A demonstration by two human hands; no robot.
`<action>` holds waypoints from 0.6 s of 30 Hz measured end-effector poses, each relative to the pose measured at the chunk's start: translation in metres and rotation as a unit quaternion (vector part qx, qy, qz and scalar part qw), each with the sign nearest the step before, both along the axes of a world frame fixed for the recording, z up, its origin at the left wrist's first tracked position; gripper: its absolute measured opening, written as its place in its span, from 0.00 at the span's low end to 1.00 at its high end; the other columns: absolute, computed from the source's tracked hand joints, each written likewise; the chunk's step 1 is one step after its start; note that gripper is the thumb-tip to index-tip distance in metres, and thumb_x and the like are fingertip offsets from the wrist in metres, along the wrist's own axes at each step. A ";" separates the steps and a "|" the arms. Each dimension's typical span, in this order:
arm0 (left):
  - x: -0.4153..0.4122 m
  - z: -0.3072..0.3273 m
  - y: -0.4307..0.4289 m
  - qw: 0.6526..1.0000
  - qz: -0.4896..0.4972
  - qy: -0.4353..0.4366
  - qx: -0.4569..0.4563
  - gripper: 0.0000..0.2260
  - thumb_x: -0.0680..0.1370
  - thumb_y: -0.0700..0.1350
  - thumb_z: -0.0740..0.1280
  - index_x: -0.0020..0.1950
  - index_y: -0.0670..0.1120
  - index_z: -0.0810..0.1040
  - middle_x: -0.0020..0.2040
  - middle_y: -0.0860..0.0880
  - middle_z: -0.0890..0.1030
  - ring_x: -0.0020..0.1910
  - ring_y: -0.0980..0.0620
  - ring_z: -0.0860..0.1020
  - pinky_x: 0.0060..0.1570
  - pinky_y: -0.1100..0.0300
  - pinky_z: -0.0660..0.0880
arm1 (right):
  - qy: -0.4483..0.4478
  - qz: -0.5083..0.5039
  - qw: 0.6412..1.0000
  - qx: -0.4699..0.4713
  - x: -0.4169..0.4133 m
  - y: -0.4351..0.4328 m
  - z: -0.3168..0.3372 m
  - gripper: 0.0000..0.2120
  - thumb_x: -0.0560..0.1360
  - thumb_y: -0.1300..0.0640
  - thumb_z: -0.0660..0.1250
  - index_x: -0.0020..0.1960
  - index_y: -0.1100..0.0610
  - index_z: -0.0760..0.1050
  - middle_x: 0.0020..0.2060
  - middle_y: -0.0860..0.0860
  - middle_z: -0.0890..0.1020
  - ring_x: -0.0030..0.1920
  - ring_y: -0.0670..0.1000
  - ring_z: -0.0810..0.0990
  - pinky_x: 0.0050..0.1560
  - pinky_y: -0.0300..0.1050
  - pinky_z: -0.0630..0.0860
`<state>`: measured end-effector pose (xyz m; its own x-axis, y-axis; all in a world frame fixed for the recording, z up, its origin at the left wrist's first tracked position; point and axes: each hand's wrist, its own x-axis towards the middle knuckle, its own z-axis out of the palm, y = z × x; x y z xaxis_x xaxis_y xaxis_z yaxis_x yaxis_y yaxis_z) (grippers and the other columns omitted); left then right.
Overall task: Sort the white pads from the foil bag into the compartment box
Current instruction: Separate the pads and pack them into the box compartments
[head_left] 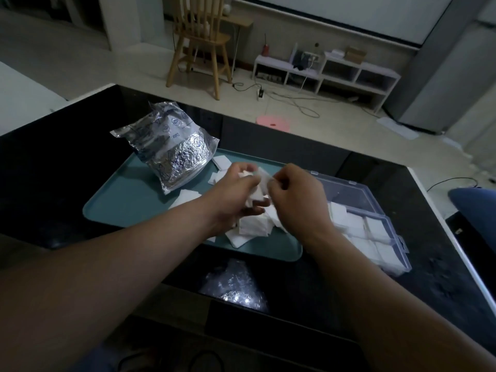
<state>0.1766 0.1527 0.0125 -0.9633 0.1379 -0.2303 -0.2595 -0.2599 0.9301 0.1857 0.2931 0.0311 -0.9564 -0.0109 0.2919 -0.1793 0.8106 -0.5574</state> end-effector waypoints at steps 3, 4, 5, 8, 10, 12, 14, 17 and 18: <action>0.001 -0.001 0.006 0.999 -0.032 0.011 0.039 0.09 0.85 0.51 0.62 0.62 0.50 0.73 0.49 0.48 0.81 0.43 0.53 0.81 0.44 0.53 0.80 | -0.044 0.102 0.994 0.005 0.002 -0.009 -0.001 0.08 0.80 0.55 0.65 0.44 0.50 0.81 0.36 0.47 0.83 0.37 0.46 0.81 0.38 0.46 0.77; -0.001 0.000 0.005 0.999 -0.019 0.005 0.046 0.05 0.85 0.50 0.63 0.58 0.50 0.74 0.48 0.47 0.80 0.41 0.52 0.80 0.43 0.54 0.78 | -0.063 0.110 0.991 -0.036 0.000 -0.006 0.003 0.09 0.80 0.55 0.65 0.46 0.50 0.83 0.38 0.46 0.84 0.37 0.47 0.82 0.40 0.46 0.78; -0.003 0.002 0.003 0.998 0.006 -0.011 0.059 0.02 0.85 0.47 0.63 0.54 0.50 0.73 0.45 0.45 0.79 0.38 0.51 0.80 0.39 0.56 0.77 | -0.067 0.094 0.990 -0.082 -0.003 0.000 0.009 0.09 0.81 0.56 0.65 0.49 0.50 0.84 0.40 0.46 0.85 0.39 0.47 0.83 0.41 0.46 0.79; -0.012 0.005 -0.009 0.994 0.070 -0.058 0.067 0.06 0.82 0.41 0.66 0.48 0.51 0.72 0.38 0.47 0.74 0.29 0.54 0.74 0.27 0.64 0.71 | -0.047 0.005 0.994 -0.098 -0.017 0.029 0.019 0.09 0.82 0.58 0.65 0.55 0.52 0.84 0.45 0.44 0.85 0.42 0.48 0.83 0.42 0.41 0.79; -0.015 0.005 -0.013 0.991 0.084 -0.076 0.073 0.08 0.80 0.41 0.70 0.48 0.51 0.72 0.36 0.49 0.72 0.28 0.55 0.71 0.24 0.66 0.67 | -0.095 -0.009 0.995 0.040 -0.021 0.041 0.012 0.05 0.81 0.54 0.66 0.53 0.50 0.82 0.46 0.46 0.84 0.44 0.49 0.82 0.47 0.46 0.81; -0.015 0.003 -0.012 0.991 0.081 -0.085 0.072 0.09 0.78 0.43 0.72 0.48 0.50 0.72 0.35 0.50 0.72 0.28 0.55 0.70 0.21 0.67 0.65 | -0.187 0.015 0.970 0.155 -0.019 0.040 -0.002 0.06 0.79 0.47 0.69 0.51 0.49 0.79 0.47 0.48 0.84 0.48 0.52 0.82 0.53 0.51 0.81; -0.012 0.003 -0.010 0.992 0.065 -0.085 0.068 0.06 0.79 0.41 0.70 0.50 0.49 0.75 0.35 0.48 0.75 0.29 0.53 0.74 0.22 0.66 0.69 | -0.235 0.034 0.942 0.237 -0.013 0.031 -0.010 0.12 0.76 0.41 0.71 0.53 0.48 0.76 0.48 0.48 0.82 0.51 0.54 0.81 0.54 0.51 0.78; -0.006 0.006 -0.009 0.992 0.032 -0.094 0.077 0.09 0.82 0.39 0.62 0.59 0.46 0.79 0.42 0.44 0.83 0.33 0.49 0.82 0.28 0.62 0.77 | -0.206 0.033 0.924 0.320 -0.012 0.024 -0.014 0.16 0.75 0.42 0.72 0.56 0.49 0.74 0.52 0.51 0.82 0.54 0.56 0.79 0.52 0.51 0.71; -0.005 0.007 -0.010 0.992 0.028 -0.098 0.076 0.11 0.82 0.40 0.61 0.61 0.46 0.80 0.45 0.43 0.83 0.35 0.48 0.82 0.29 0.61 0.78 | -0.204 0.030 0.925 0.319 -0.013 0.024 -0.015 0.14 0.75 0.43 0.71 0.56 0.49 0.73 0.52 0.51 0.83 0.53 0.57 0.79 0.52 0.51 0.70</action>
<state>0.1718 0.1430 0.0192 -0.9093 0.1325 -0.3945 -0.4126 -0.4116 0.8126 0.1728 0.3168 0.0157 -0.9775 -0.1137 -0.1778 -0.1153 0.9933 -0.0009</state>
